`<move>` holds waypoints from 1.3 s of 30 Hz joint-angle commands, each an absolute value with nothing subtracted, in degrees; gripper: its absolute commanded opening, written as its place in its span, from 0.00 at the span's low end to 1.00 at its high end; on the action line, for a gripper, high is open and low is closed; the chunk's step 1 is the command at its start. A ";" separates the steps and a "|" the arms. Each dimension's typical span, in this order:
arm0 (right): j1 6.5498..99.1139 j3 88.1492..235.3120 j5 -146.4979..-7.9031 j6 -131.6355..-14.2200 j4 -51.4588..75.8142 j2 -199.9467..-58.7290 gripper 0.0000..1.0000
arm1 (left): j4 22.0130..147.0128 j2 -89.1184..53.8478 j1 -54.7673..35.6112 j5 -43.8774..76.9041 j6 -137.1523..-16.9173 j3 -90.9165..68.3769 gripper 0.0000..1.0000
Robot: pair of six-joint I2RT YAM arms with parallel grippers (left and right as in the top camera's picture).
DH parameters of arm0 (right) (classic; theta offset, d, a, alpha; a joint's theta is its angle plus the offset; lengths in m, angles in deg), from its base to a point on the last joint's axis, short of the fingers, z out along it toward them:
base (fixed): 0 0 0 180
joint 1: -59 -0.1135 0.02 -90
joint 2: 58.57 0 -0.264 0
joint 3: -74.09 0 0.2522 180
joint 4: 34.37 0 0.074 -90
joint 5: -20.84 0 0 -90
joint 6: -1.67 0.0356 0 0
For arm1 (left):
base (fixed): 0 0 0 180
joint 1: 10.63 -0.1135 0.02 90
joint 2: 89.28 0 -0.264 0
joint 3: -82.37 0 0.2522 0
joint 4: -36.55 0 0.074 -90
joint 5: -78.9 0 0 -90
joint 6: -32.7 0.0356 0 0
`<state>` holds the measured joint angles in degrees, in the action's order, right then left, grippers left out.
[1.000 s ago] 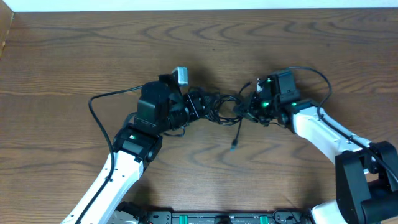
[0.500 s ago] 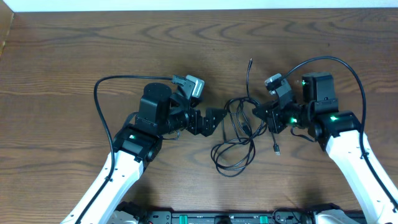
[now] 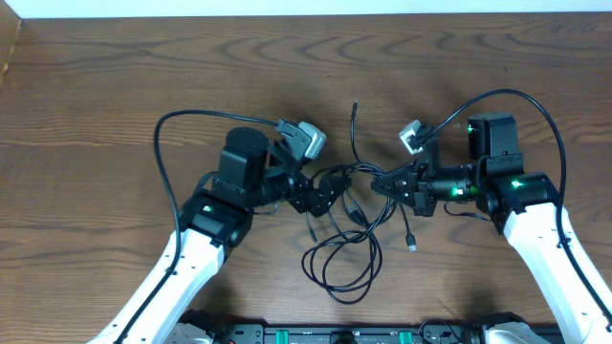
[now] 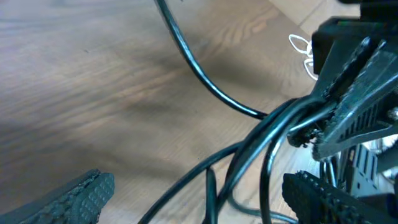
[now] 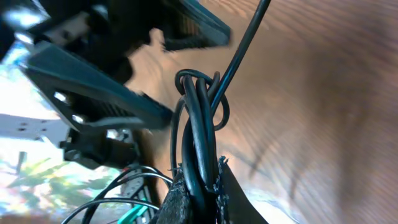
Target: Untangle cables
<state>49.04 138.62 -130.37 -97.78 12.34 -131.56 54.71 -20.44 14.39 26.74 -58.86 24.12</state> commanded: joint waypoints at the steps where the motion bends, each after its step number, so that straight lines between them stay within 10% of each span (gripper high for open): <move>1: 49.43 138.64 -135.74 -97.17 12.39 -130.55 0.01 | 54.51 -18.11 16.90 26.28 -57.68 23.29 0.72; 4: 50.55 138.64 -139.46 -97.17 12.39 -130.55 0.01 | 54.49 -16.03 17.21 22.59 -57.70 23.29 0.23; 6: 51.86 138.64 -140.95 -97.08 12.43 -130.55 0.01 | 54.49 -15.20 17.21 22.26 -57.70 23.29 0.08; 22: 58.31 138.64 -95.99 -81.50 20.01 -130.57 0.01 | 51.72 -14.80 17.21 9.34 -66.23 23.29 0.08; 39: 57.59 138.64 -111.29 -85.41 15.82 -130.55 0.30 | 51.67 -14.80 17.16 6.17 -69.09 23.29 0.08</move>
